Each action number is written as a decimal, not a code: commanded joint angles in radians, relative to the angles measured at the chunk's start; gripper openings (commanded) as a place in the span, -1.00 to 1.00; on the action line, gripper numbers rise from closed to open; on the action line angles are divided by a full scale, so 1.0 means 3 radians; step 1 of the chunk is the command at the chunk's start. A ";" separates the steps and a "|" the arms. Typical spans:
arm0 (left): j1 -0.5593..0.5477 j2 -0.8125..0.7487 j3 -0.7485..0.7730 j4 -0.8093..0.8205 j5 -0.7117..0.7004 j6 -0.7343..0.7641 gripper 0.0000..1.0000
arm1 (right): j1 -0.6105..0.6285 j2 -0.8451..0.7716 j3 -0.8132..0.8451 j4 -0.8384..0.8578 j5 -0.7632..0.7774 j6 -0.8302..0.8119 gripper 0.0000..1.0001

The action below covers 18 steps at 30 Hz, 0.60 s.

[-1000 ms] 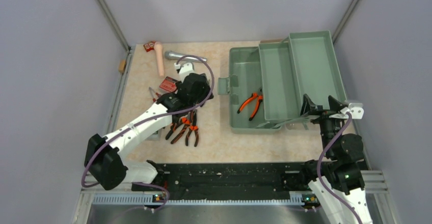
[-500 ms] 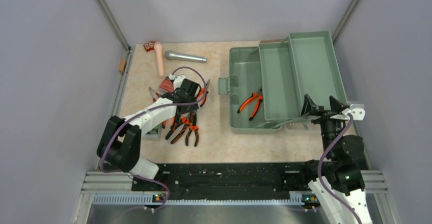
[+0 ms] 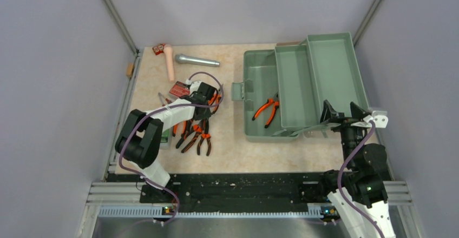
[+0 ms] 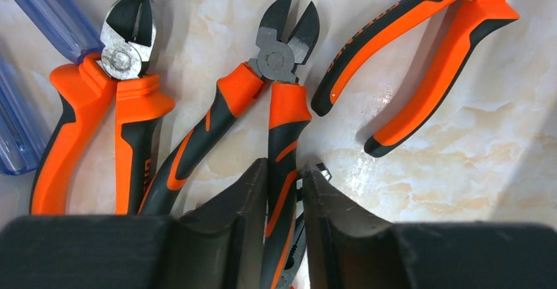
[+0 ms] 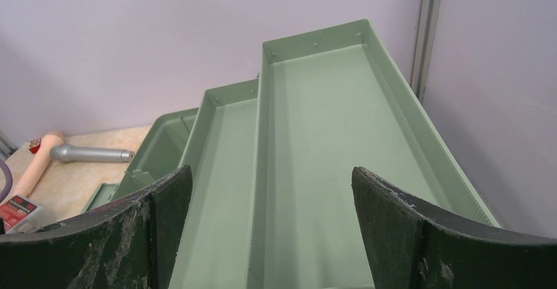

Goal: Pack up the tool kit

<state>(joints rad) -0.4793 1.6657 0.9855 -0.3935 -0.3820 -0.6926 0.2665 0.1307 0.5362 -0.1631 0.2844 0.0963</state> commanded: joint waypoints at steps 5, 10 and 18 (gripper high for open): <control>0.0021 -0.0054 0.0059 0.0157 0.0133 0.0014 -1.00 | 0.0047 -0.0060 -0.0042 0.0133 0.0068 -0.0055 0.79; 0.0018 -0.0336 0.0160 0.0004 0.0293 0.0060 -1.00 | 0.0047 -0.0063 -0.0039 0.0129 0.0070 -0.0060 0.79; 0.0020 -0.0997 0.0256 0.0117 0.0415 0.0186 -1.00 | 0.0048 -0.0084 -0.0048 0.0129 0.0079 -0.0059 0.79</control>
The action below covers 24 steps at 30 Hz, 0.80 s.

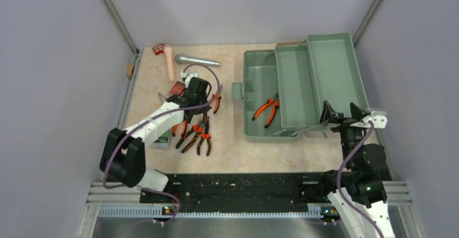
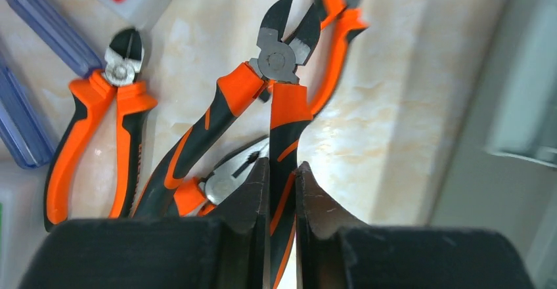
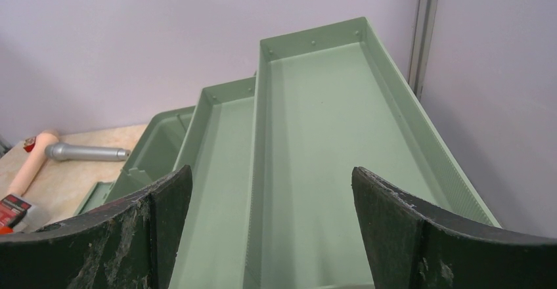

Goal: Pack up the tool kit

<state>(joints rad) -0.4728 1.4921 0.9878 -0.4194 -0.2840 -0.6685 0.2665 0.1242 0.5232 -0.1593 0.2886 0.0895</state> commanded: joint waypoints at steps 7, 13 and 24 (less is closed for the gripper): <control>-0.0008 -0.0663 0.0374 0.0743 0.0778 -0.0060 -1.00 | 0.0048 -0.0088 -0.0008 0.0121 0.0071 -0.0042 0.79; -0.0113 -0.0321 0.0765 0.1194 0.1339 -0.0382 -1.00 | 0.0049 -0.0113 -0.0007 0.0119 0.0080 -0.0050 0.78; -0.0423 0.0840 0.1789 0.1754 0.1689 -0.0980 -1.00 | 0.0049 -0.0138 -0.0017 0.0114 0.0068 -0.0077 0.78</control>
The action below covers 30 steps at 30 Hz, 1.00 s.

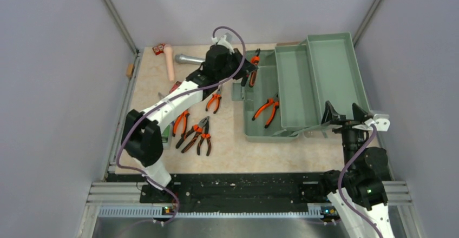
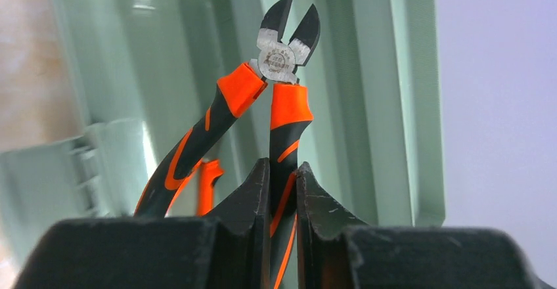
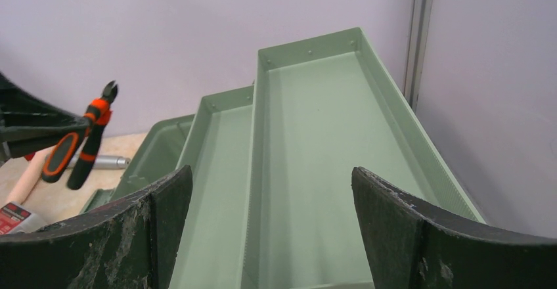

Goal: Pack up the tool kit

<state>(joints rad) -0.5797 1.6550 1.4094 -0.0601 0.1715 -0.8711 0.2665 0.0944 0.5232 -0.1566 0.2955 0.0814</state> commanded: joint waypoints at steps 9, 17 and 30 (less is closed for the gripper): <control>-0.0112 0.1189 0.0883 0.0733 0.0207 -0.0746 -1.00 | 0.0049 -0.0046 -0.0033 0.0113 0.0038 -0.0057 0.78; -0.0110 0.1543 0.1010 0.0669 0.0056 -0.0851 -1.00 | 0.0048 -0.0039 -0.0044 0.0126 0.0030 -0.0055 0.78; -0.0207 0.1871 0.1467 0.0048 -0.0205 -0.0292 -0.08 | 0.0049 -0.0038 -0.0048 0.0132 0.0033 -0.0054 0.78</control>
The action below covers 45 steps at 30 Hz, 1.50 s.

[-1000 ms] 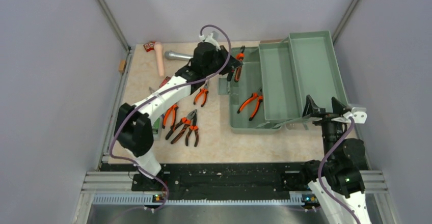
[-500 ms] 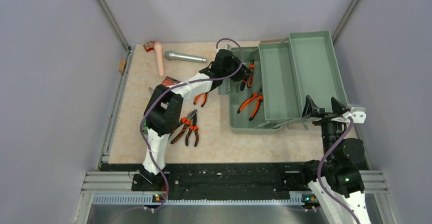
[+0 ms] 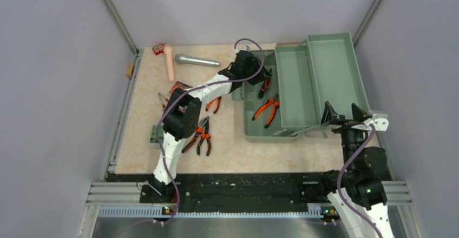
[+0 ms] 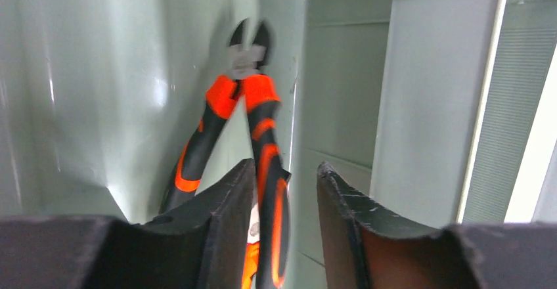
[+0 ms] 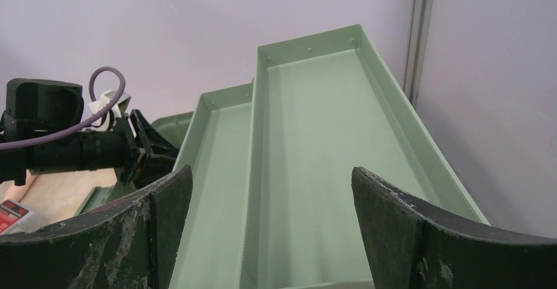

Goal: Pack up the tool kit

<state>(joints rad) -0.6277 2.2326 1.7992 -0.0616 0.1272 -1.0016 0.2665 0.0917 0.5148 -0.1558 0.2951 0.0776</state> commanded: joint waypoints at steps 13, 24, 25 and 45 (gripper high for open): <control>-0.0066 -0.0762 -0.0170 0.0048 -0.0256 0.0455 0.31 | 0.0051 -0.0041 -0.0020 0.0118 0.0028 -0.0045 0.78; 0.0030 -0.1782 -0.0986 -0.0760 -0.1286 0.1284 0.45 | 0.0049 -0.0067 -0.0021 0.0121 0.0047 -0.0044 0.78; 0.0050 -0.1856 -0.1086 -0.0803 -0.1325 0.1316 0.45 | 0.0052 -0.0072 -0.0023 0.0122 0.0049 -0.0049 0.78; 0.0291 -0.1337 -0.1433 -0.1283 -0.1642 0.1463 0.30 | 0.0048 -0.0116 -0.0037 0.0133 0.0071 -0.0057 0.78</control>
<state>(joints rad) -0.5541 1.7538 1.3102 -0.4324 -0.3637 -0.5812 0.2665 0.0673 0.5098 -0.1551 0.2958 0.0708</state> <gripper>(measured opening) 0.664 0.892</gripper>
